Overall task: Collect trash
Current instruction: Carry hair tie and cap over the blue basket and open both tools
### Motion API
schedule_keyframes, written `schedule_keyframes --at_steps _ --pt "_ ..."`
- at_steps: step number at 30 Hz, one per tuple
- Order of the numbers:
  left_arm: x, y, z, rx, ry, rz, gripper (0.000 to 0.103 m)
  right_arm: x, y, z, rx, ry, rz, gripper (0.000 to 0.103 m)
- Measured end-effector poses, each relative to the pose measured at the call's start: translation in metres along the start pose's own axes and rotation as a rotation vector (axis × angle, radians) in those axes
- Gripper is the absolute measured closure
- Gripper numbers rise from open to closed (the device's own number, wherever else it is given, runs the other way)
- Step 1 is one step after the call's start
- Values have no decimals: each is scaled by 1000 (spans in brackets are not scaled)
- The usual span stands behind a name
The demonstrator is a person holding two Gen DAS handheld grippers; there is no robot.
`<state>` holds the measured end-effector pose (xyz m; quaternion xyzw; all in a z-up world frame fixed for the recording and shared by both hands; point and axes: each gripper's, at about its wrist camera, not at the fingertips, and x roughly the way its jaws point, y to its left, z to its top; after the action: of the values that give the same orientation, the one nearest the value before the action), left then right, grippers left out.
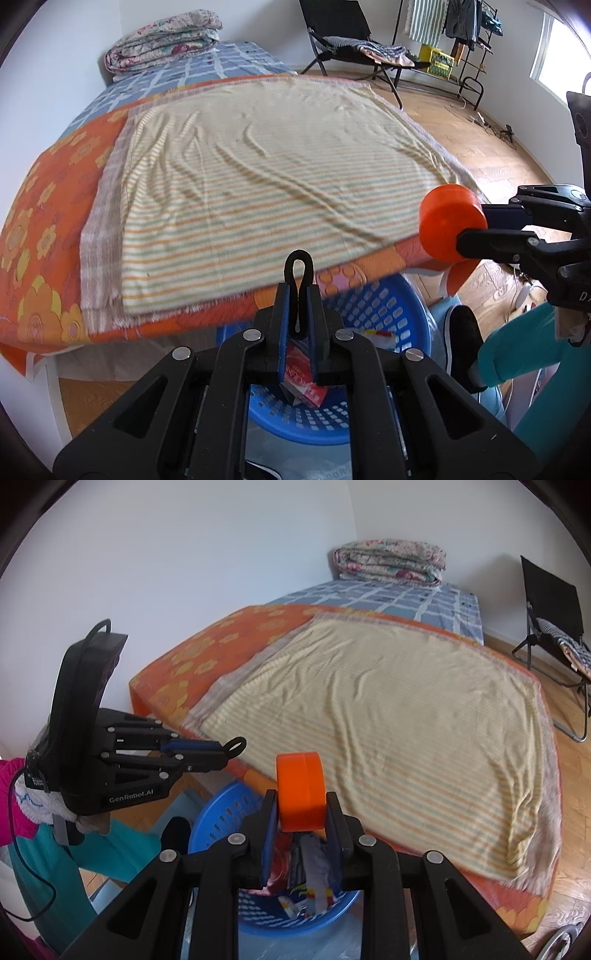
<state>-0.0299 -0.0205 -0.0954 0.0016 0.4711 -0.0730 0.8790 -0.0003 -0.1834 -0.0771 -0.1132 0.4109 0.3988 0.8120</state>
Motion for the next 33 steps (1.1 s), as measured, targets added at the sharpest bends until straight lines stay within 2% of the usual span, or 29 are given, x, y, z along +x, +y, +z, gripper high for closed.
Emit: schedule_keyframes --at_steps 13,28,33 --pt "18 -6 -26 20 79 -15 96 24 13 -28 -28 79 16 79" --pt "31 1 -39 6 131 2 96 43 13 -45 -13 141 18 79" --pt "32 2 -41 3 131 13 69 45 14 -46 -14 147 16 78"
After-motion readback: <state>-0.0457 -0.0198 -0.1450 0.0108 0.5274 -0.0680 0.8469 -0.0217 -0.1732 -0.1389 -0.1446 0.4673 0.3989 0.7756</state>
